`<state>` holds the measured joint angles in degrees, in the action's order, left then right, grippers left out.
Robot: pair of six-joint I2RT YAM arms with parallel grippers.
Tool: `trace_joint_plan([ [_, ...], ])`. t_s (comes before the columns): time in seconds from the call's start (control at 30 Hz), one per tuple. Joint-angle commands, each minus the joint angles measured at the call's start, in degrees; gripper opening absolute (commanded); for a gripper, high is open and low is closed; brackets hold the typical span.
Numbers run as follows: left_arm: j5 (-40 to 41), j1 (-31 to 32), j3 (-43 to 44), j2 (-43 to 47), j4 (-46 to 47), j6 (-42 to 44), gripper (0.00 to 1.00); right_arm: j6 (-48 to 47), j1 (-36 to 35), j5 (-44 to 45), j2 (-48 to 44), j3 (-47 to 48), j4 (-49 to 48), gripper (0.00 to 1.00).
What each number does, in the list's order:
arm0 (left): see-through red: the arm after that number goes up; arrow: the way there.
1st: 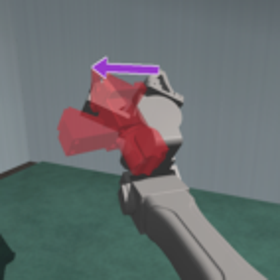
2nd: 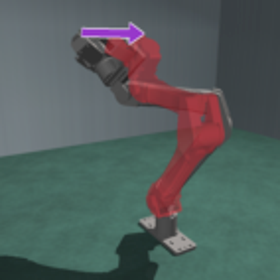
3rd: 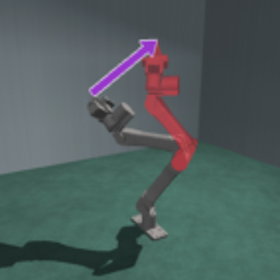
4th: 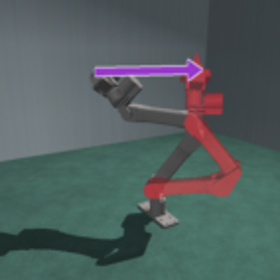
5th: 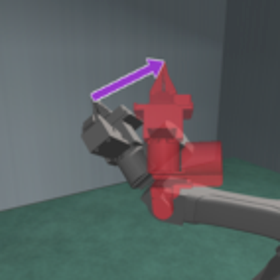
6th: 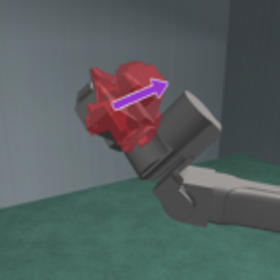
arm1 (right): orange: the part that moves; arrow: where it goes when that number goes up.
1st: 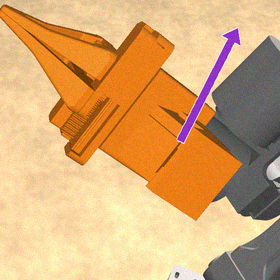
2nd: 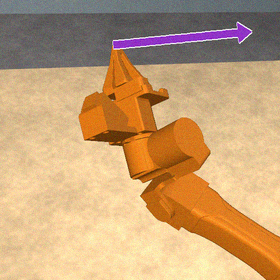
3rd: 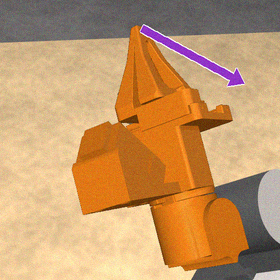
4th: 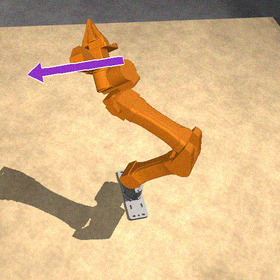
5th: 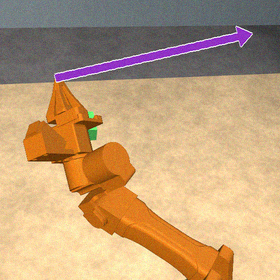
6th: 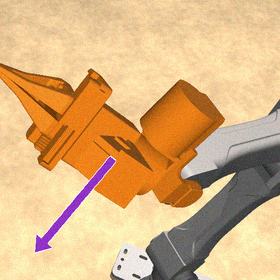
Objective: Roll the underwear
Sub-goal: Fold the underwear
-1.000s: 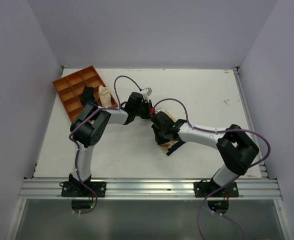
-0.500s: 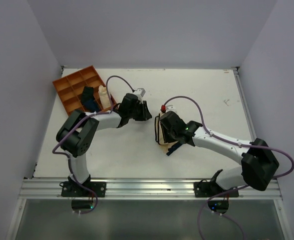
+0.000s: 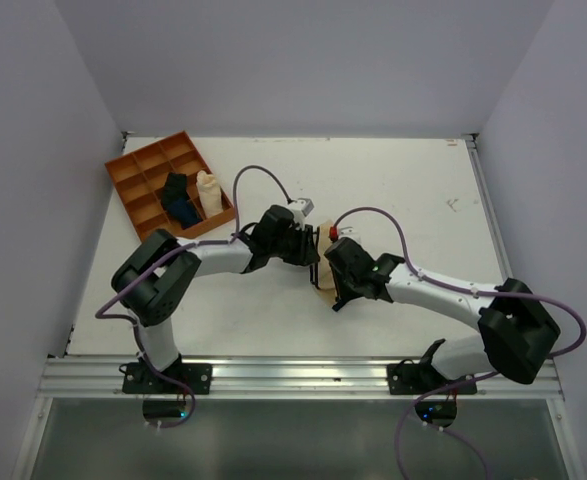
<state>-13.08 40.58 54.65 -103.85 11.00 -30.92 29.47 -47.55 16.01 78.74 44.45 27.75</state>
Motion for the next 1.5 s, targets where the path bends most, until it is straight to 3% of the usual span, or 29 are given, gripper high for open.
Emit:
trace_joint_plan([
  [0.0,-0.4,0.4,1.8,-1.4,-1.2,0.8,0.38,0.3,0.0,0.4,-0.1,-1.2,-3.4,0.33],
  [0.73,0.8,2.2,0.9,0.8,-2.0,-0.5,0.39,0.5,0.1,-4.2,-6.3,-3.9,-5.0,0.37],
  [0.97,-0.1,3.2,0.5,-0.1,-1.0,-1.2,0.38,1.3,-0.1,-5.2,-4.2,-5.0,-7.1,0.37],
  [1.1,-0.9,3.2,0.9,-0.6,-0.6,-1.3,0.28,1.5,-0.2,-5.6,-2.5,-5.3,-9.0,0.37],
  [1.2,-0.6,3.2,1.6,-0.8,-0.9,-1.3,0.14,1.5,-0.5,-5.6,-1.2,-4.8,-9.1,0.36],
  [1.27,-0.5,3.2,1.9,-0.9,-1.3,-1.2,0.05,1.5,-0.7,-5.3,-1.1,-4.6,-9.1,0.33],
  [1.33,-0.5,3.2,2.4,-1.2,-1.6,-1.1,0.0,1.1,-0.7,-5.2,-1.1,-4.5,-8.9,0.21],
  [1.4,0.0,3.2,2.8,-1.5,-2.0,-0.9,0.0,0.7,-0.7,-4.8,-1.5,-4.2,-7.7,0.06],
  [1.47,0.4,3.2,3.3,-1.9,-2.5,-0.6,0.0,0.3,-0.8,-4.6,-1.9,-3.8,-6.4,0.0],
])
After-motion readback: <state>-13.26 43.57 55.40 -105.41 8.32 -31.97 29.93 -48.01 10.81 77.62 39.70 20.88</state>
